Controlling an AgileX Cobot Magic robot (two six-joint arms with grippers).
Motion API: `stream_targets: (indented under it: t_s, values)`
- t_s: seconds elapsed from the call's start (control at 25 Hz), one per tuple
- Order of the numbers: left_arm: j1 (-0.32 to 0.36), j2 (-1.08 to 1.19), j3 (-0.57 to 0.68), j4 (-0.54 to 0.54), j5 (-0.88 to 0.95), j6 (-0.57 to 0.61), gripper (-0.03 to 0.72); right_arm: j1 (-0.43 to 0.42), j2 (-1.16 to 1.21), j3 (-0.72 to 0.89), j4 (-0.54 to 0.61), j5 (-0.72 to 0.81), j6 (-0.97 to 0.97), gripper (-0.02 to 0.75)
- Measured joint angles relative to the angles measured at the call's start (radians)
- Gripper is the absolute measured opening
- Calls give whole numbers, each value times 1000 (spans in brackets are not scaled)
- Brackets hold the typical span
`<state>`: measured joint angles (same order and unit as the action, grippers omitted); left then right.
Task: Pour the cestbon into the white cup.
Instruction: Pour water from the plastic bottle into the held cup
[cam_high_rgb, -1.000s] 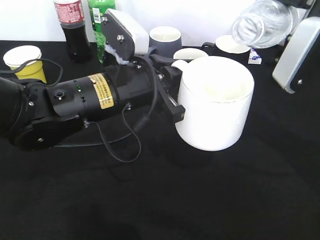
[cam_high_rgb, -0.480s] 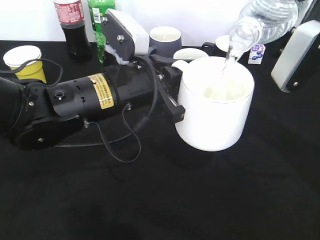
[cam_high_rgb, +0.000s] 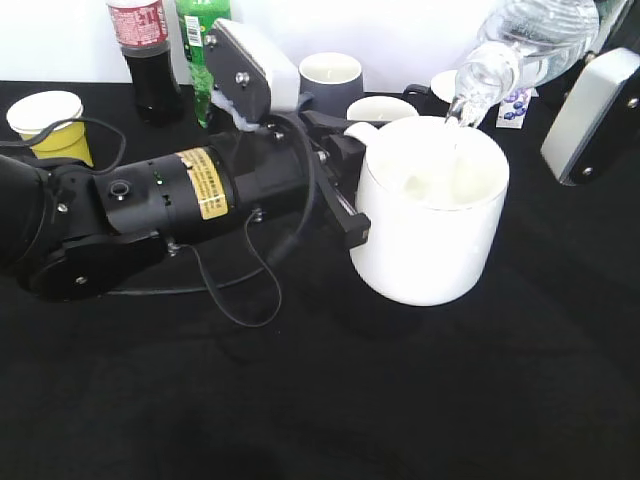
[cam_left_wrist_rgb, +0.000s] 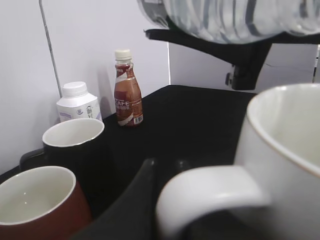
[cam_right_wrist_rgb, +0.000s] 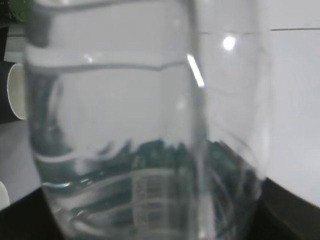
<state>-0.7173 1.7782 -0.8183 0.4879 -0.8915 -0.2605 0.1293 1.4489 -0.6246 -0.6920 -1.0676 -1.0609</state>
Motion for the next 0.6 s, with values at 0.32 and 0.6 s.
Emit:
stream_targets:
  t_s: [0.32,0.6]
  values:
    - [0,0,0,2,4,2,66,0,0,-1,27,-12,-35,487]
    - [0,0,0,7,7,4,66,0,-1,-2,35,-13,-52,486]
